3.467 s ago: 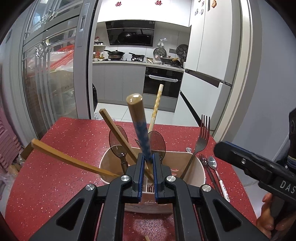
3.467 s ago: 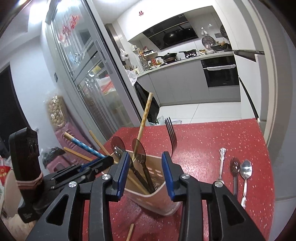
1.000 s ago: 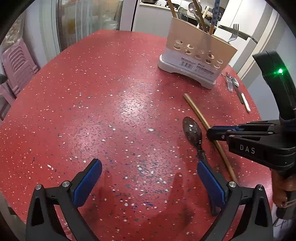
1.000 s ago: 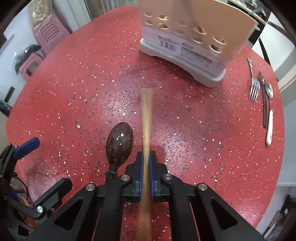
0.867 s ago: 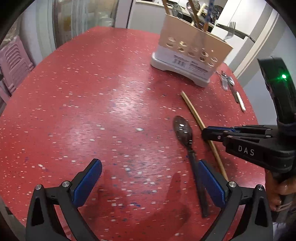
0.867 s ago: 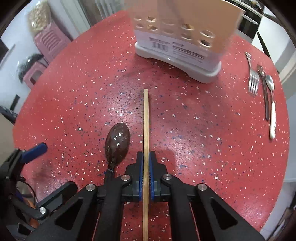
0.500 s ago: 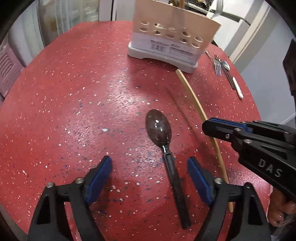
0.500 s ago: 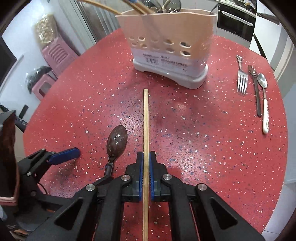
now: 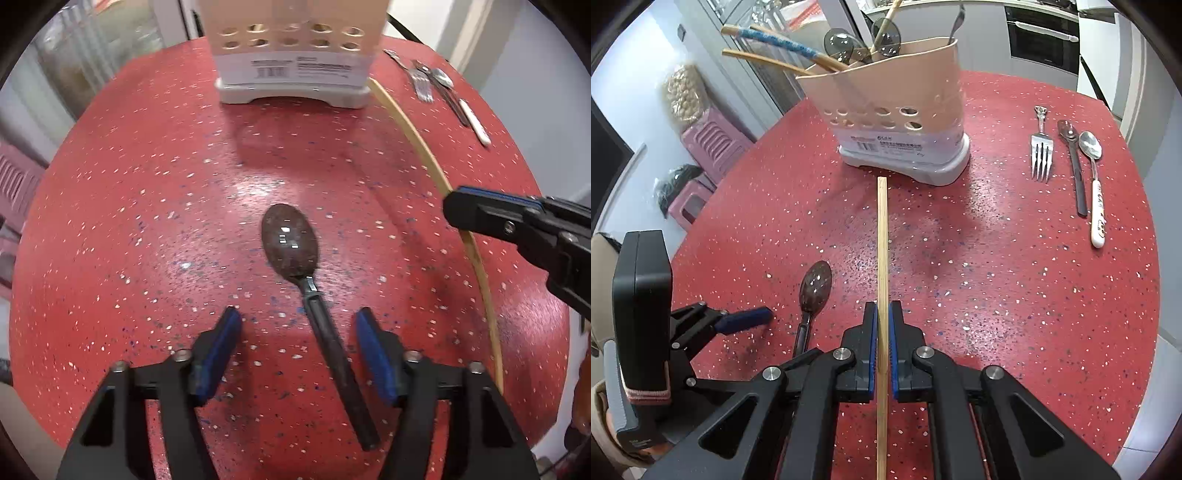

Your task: Organize utensils

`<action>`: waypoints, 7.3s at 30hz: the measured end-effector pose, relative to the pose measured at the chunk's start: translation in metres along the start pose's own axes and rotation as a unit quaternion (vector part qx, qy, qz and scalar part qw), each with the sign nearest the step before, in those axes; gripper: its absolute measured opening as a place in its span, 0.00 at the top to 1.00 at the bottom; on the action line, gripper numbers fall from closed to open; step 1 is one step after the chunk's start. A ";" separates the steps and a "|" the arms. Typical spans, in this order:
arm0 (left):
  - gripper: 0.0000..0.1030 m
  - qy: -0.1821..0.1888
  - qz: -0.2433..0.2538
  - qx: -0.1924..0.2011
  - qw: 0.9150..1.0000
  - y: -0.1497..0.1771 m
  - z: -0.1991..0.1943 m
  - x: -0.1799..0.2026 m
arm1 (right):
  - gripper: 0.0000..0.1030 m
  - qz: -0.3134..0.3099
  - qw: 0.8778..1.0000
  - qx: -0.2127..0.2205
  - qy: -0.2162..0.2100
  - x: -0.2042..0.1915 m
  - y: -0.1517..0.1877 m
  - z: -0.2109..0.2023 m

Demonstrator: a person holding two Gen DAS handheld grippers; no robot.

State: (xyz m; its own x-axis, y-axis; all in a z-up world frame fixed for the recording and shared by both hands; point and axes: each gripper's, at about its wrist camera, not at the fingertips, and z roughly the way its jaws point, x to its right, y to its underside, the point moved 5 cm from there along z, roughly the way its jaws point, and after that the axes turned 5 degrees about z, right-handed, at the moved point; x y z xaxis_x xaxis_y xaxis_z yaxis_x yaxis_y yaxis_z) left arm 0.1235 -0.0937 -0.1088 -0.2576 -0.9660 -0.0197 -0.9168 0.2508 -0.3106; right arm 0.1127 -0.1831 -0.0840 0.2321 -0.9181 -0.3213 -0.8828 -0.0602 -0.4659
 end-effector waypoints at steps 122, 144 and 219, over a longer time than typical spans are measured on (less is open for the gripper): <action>0.64 -0.004 -0.040 0.392 0.919 -0.192 -0.090 -0.050 | 0.69 -0.060 0.946 0.305 -0.095 0.005 -0.209 -0.077; 0.00 0.005 -0.033 0.405 0.914 -0.157 -0.131 -0.045 | 0.44 0.022 0.954 0.293 -0.053 0.024 -0.159 -0.111; 0.00 -0.022 -0.048 0.366 0.929 -0.055 -0.130 -0.127 | 0.00 0.073 0.923 0.320 0.201 -0.060 -0.040 -0.110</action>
State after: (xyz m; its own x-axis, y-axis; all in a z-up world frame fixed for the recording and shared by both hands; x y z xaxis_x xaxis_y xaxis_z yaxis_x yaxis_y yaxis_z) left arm 0.1665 0.0230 0.0343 -0.1577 -0.9875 0.0081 -0.4770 0.0690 -0.8762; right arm 0.0887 -0.1685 0.0444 -0.1538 -0.9772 -0.1461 -0.4413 0.2003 -0.8747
